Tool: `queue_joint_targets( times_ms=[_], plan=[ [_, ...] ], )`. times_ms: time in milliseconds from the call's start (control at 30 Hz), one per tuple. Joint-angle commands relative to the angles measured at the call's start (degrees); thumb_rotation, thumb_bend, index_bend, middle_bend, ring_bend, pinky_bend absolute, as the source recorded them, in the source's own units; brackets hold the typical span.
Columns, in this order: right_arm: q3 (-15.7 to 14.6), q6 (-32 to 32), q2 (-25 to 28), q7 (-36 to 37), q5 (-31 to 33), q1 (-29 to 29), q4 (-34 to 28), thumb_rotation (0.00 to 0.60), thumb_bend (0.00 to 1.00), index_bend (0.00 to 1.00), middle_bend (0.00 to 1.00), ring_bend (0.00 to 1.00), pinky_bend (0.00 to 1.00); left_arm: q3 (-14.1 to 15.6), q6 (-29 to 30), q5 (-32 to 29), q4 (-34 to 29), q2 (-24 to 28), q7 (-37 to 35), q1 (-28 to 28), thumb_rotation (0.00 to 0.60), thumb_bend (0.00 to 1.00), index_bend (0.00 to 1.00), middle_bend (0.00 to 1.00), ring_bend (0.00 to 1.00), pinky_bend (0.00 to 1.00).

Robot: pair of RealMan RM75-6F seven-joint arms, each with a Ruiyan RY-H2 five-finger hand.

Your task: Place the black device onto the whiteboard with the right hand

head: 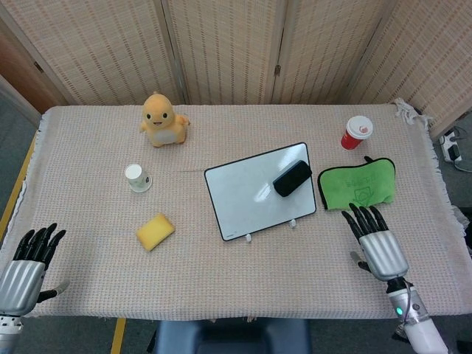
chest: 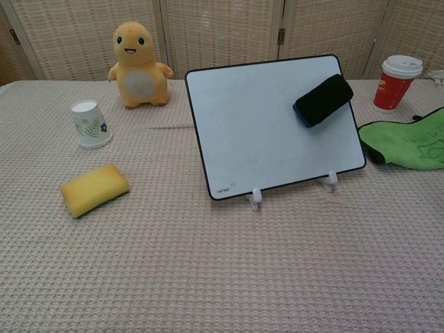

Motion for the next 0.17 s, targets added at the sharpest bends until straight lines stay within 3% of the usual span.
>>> queue_joint_targets(
  times_ms=[33,167],
  plan=[
    [-1.8,2.4,1.5,-0.5,-1.4,-3.1,0.4,0.600,0.30,0.00,0.00,0.00,0.00,0.0,-0.1,0.0,0.0,-0.2,0.2,-0.1,0.600,0.17,0.00,0.00,0.00,0.00],
    [-1.0,4.3,1.7,0.4,-2.4,-4.2,0.4,0.600,0.30,0.00,0.00,0.00,0.00,0.0,-0.2,0.4,0.3,-0.5,0.6,-0.3,0.600,0.17,0.00,0.00,0.00,0.00]
  ],
)
